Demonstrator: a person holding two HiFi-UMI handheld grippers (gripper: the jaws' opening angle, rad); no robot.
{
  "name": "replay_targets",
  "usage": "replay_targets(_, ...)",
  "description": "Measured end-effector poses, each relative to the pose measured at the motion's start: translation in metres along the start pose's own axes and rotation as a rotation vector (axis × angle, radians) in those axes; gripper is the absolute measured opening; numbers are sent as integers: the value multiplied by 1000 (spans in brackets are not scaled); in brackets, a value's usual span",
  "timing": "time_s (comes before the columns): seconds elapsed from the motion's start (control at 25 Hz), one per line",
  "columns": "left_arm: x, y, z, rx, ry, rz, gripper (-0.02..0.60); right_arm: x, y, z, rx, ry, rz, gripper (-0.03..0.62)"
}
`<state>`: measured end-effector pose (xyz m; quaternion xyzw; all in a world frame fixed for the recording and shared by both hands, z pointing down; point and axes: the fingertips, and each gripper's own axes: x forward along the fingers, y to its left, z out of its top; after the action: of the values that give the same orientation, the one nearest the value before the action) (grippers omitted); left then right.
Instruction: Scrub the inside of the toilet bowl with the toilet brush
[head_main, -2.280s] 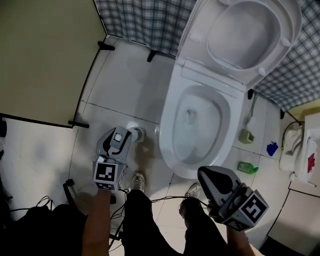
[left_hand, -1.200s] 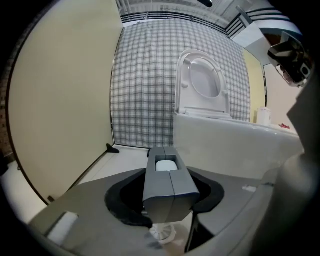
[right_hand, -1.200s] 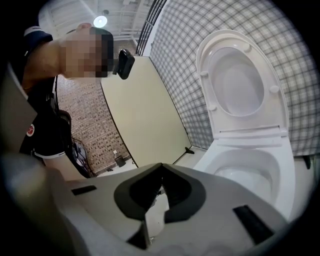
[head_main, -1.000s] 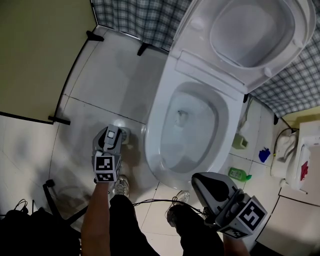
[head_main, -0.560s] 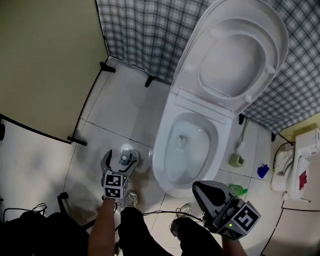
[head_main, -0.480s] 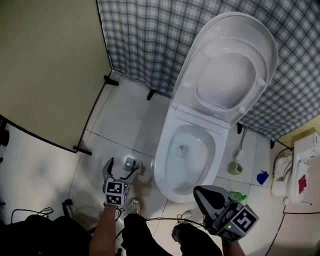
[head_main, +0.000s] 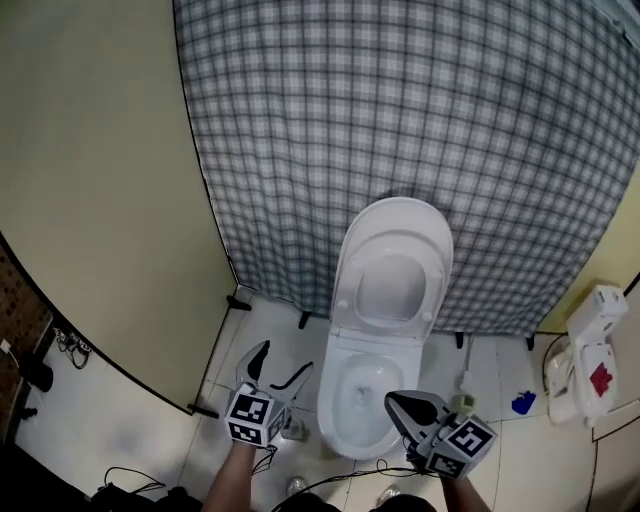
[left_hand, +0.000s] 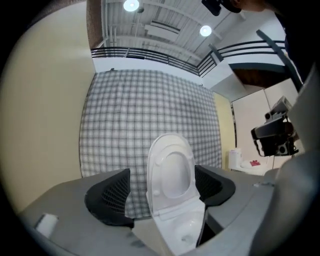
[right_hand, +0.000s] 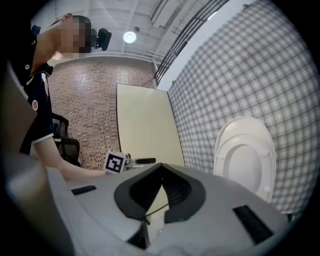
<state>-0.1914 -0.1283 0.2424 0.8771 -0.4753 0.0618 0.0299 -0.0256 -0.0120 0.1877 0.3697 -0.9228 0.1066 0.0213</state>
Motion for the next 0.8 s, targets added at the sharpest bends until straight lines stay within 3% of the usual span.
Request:
replay_targets(0.16,-4,-49,95,73,-54,-173,353,-23,0,60,-58,-85,-58,0)
replay_targets(0.32,-23,-99,159,118,-96,-338,290,-46,1,108,-94,-146,-109,0)
replay_targets(0.4,-34,-119,181,141,-109,-385,245,-58,1,127,-108,-170,-120,0)
replay_targets(0.52,-44,-151,211,157,-126,-409,89,-81,-2,155,-121,-190,-125,0)
replay_targets(0.68,-50,-210,241,139,-64,-474,52,-111,-2,192,-82,-191,-107,0)
replay_targets(0.8,-50,-228,231,117,-13,-523,24,-110,5,195,-85,-216,-98,0)
